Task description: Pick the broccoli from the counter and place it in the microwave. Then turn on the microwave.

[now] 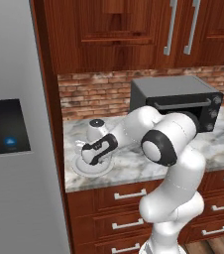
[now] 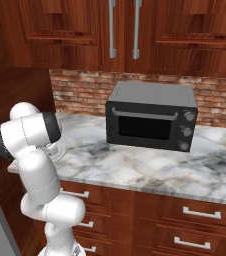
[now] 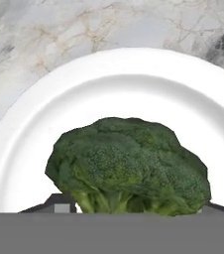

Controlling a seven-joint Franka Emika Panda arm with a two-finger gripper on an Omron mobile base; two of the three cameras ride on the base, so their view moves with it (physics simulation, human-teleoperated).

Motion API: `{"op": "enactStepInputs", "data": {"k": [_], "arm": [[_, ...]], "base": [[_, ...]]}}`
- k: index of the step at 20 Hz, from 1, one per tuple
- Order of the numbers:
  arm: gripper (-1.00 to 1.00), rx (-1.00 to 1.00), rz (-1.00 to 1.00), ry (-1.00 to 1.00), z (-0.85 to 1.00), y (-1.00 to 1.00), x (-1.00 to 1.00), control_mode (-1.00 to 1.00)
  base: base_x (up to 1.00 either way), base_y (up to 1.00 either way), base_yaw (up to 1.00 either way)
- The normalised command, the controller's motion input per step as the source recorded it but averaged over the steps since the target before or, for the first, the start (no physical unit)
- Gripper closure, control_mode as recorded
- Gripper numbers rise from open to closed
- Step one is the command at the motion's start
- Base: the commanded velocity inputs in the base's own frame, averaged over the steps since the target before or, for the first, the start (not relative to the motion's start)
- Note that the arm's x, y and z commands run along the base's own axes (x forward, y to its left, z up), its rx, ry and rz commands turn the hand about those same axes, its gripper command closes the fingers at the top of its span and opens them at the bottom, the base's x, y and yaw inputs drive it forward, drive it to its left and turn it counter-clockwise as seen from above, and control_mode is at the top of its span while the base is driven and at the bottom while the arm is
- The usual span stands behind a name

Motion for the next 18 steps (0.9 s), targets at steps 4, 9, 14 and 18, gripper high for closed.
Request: {"op": "enactStepInputs", "data": {"k": [4, 9, 14, 18], "arm": [[1.00, 0.00, -0.03, 0.00, -0.02, 0.00, 0.00, -1.00], [1.00, 0.00, -0.01, 0.00, 0.03, 0.00, -0.28, -1.00], [1.00, 0.00, 0.00, -0.15, 0.72, -0.01, -0.69, -1.00], [1.00, 0.00, 0.00, -0.18, 1.00, -0.20, -0.71, -1.00]], "base": [[0.00, 0.00, 0.00], [0.00, 0.00, 0.00], [0.00, 0.00, 0.00], [0.00, 0.00, 0.00]]}}
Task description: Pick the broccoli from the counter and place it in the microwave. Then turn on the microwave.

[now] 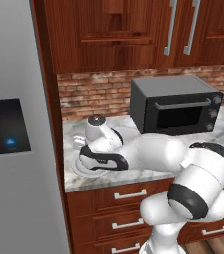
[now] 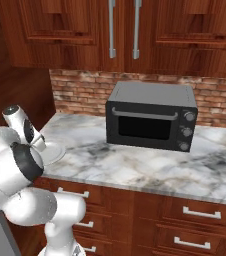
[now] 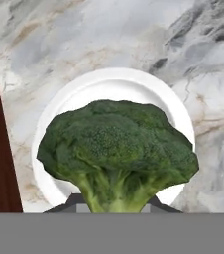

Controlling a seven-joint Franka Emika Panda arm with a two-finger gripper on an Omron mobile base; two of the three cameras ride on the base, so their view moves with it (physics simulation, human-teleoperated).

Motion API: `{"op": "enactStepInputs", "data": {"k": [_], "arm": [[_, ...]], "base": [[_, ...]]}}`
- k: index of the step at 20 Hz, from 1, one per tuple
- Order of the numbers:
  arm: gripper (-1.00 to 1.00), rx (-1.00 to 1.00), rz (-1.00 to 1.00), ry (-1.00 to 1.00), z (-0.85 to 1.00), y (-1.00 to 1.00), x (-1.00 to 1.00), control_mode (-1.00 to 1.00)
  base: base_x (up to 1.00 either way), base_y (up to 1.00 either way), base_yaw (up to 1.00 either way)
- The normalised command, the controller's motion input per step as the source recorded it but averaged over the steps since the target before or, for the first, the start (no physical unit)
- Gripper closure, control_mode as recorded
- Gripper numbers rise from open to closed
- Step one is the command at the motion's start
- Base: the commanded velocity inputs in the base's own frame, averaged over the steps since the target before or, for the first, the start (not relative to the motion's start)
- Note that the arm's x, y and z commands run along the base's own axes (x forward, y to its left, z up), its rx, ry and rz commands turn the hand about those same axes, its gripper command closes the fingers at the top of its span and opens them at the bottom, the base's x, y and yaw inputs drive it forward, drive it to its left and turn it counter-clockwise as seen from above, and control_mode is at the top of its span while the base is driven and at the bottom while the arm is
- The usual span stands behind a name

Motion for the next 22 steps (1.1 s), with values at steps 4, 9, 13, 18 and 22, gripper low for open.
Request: {"op": "enactStepInputs", "data": {"k": [4, 9, 13, 18, 22], "arm": [[1.00, 0.00, 0.00, -0.01, 1.00, -0.52, -0.58, -1.00], [1.00, 0.00, 0.00, 0.00, 0.97, -0.66, -0.63, -1.00], [1.00, 0.00, 0.04, 0.00, 0.90, -0.58, -0.73, -1.00], [1.00, -0.04, 0.13, 0.00, 0.73, -0.42, -0.83, -1.00], [1.00, -0.12, 0.19, 0.00, 0.54, -0.31, -0.70, -1.00]], "base": [[0.00, 0.00, 0.00], [0.00, 0.00, 0.00], [0.00, 0.00, 0.00], [0.00, 0.00, 0.00], [0.00, 0.00, 0.00]]}}
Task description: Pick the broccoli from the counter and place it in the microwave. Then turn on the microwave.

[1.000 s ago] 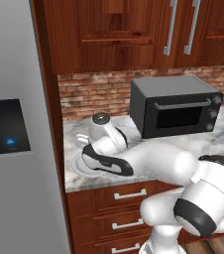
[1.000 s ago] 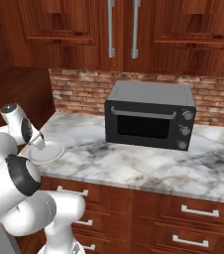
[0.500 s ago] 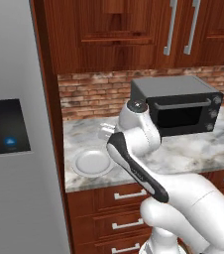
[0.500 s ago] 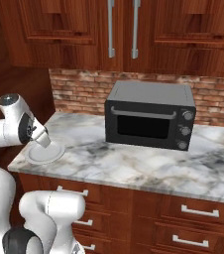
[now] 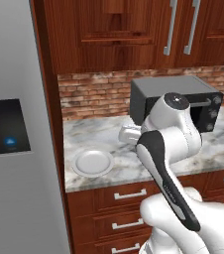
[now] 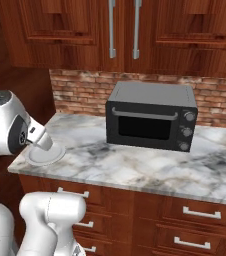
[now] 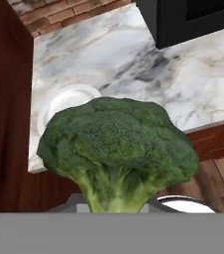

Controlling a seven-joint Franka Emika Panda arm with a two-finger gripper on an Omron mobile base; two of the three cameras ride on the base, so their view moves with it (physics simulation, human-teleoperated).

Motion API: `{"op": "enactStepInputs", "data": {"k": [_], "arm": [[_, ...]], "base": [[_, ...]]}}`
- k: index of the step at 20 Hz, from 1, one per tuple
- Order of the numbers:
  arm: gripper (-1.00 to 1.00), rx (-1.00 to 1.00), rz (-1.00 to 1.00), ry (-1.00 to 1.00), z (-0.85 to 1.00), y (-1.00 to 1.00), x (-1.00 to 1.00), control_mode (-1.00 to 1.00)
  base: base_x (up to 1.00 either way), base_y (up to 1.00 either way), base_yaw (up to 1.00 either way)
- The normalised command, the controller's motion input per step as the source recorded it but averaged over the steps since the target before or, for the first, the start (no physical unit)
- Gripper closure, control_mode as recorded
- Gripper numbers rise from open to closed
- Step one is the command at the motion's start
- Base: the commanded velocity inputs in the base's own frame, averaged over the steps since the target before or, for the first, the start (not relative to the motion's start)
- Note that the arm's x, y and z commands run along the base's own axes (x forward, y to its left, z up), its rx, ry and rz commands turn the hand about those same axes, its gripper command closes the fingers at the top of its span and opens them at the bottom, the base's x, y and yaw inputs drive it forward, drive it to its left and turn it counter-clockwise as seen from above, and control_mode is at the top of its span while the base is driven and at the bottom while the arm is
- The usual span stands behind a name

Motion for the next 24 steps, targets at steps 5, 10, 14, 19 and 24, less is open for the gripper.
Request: {"op": "enactStepInputs", "data": {"k": [5, 10, 14, 19, 24], "arm": [[1.00, -0.11, 0.18, 0.03, 0.54, -0.34, -0.54, -1.00], [1.00, -0.11, 0.10, 0.05, 0.41, -0.30, -0.52, -1.00], [1.00, -0.04, 0.01, 0.04, 0.33, -0.31, -0.27, -1.00], [1.00, -0.03, 0.00, 0.00, 0.24, -0.17, -0.19, -1.00], [1.00, 0.00, 0.00, 0.00, 0.03, -0.02, -0.04, 1.00]], "base": [[0.00, 0.00, 0.00], [0.00, 0.00, 0.00], [0.00, 0.00, 0.00], [0.00, 0.00, 0.00], [-0.56, -0.01, 0.00]]}}
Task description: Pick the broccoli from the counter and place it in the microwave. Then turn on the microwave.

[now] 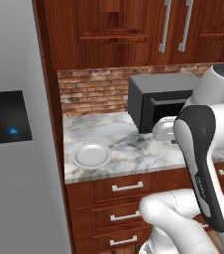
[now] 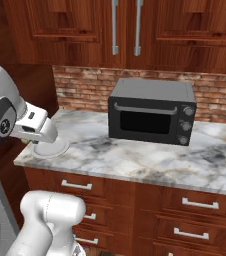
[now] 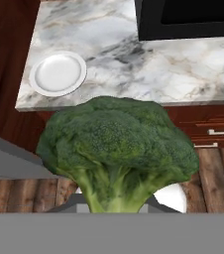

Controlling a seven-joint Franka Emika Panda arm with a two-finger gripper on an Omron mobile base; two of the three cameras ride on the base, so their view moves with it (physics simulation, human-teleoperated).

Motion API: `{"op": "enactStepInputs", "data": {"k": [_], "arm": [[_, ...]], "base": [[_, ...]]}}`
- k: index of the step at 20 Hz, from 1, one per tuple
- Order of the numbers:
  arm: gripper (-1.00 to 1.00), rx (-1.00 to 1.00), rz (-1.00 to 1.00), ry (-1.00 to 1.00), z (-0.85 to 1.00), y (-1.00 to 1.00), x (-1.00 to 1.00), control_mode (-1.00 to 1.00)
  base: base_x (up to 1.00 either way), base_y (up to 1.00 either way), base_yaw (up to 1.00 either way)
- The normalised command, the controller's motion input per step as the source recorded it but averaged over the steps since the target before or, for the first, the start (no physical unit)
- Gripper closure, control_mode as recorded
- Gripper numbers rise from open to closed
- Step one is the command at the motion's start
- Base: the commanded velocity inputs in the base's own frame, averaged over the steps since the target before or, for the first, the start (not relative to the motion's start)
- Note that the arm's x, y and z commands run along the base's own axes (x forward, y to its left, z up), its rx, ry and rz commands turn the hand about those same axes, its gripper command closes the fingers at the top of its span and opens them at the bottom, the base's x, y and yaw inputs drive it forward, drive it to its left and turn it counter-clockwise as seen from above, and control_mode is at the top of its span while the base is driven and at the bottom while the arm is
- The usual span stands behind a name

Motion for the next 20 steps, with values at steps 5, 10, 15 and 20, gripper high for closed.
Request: {"op": "enactStepInputs", "data": {"k": [5, 10, 15, 20], "arm": [[1.00, 0.00, 0.00, 0.00, 0.00, 0.00, 0.00, 1.00], [1.00, 0.00, 0.00, 0.00, 0.00, 0.00, 0.00, 1.00], [1.00, 0.00, 0.00, 0.00, 0.00, 0.00, 0.00, 1.00], [1.00, 0.00, 0.00, 0.00, 0.00, 0.00, 0.00, 1.00]], "base": [[-1.00, 0.00, 0.00], [-0.86, 0.33, 0.00], [-0.39, 0.98, 0.02], [-0.14, 1.00, 0.01]]}}
